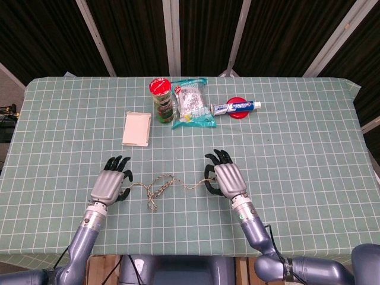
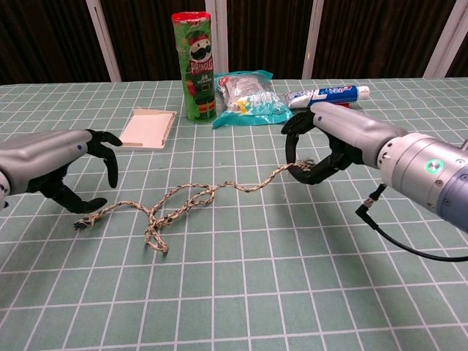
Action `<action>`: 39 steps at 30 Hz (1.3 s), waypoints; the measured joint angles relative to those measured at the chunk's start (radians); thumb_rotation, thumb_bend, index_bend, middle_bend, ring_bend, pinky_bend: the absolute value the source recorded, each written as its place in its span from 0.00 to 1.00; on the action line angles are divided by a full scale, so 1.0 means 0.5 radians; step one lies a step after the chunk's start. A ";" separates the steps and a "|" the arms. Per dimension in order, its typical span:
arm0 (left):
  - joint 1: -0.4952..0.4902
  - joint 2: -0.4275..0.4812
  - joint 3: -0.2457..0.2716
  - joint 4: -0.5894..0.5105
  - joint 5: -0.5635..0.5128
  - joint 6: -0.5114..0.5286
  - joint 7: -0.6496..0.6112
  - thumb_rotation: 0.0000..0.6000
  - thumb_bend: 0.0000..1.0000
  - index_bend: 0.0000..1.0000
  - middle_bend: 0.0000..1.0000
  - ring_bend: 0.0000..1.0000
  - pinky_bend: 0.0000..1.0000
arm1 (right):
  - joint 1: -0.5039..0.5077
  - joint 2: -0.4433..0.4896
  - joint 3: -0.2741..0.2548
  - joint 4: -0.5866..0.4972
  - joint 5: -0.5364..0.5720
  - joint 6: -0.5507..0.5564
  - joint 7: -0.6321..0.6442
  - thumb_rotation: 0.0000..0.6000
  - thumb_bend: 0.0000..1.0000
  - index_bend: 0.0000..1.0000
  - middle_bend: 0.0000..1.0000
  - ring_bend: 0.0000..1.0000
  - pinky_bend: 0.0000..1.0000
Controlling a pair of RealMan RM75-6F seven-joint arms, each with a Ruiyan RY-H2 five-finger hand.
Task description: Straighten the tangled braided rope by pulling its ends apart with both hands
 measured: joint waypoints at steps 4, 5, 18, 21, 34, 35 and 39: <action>-0.056 -0.067 -0.012 0.076 -0.078 -0.020 0.041 1.00 0.46 0.49 0.07 0.00 0.00 | -0.002 0.017 -0.003 -0.009 0.003 0.005 0.003 1.00 0.49 0.63 0.21 0.00 0.00; -0.070 -0.082 -0.015 0.091 -0.096 -0.028 0.047 1.00 0.46 0.49 0.07 0.00 0.00 | -0.002 0.021 -0.005 -0.009 0.003 0.006 0.004 1.00 0.49 0.63 0.21 0.00 0.00; -0.251 -0.230 -0.011 0.276 -0.174 -0.126 0.093 1.00 0.47 0.50 0.07 0.00 0.00 | -0.003 0.061 -0.006 0.002 0.018 0.014 0.023 1.00 0.49 0.63 0.21 0.00 0.00; -0.281 -0.258 -0.002 0.304 -0.180 -0.132 0.104 1.00 0.47 0.50 0.07 0.00 0.00 | -0.003 0.071 -0.002 0.003 0.021 0.019 0.026 1.00 0.49 0.63 0.21 0.00 0.00; -0.315 -0.292 0.046 0.340 -0.227 -0.114 0.082 1.00 0.50 0.55 0.09 0.00 0.00 | 0.000 0.091 -0.006 0.001 0.020 0.031 0.039 1.00 0.49 0.63 0.21 0.00 0.00; -0.315 -0.293 0.047 0.342 -0.224 -0.112 0.072 1.00 0.52 0.56 0.09 0.00 0.00 | 0.000 0.091 -0.008 0.001 0.019 0.032 0.038 1.00 0.49 0.63 0.21 0.00 0.00; -0.318 -0.299 0.057 0.351 -0.199 -0.096 0.039 1.00 0.54 0.58 0.10 0.00 0.00 | -0.001 0.088 -0.015 0.003 0.018 0.035 0.037 1.00 0.49 0.63 0.21 0.00 0.00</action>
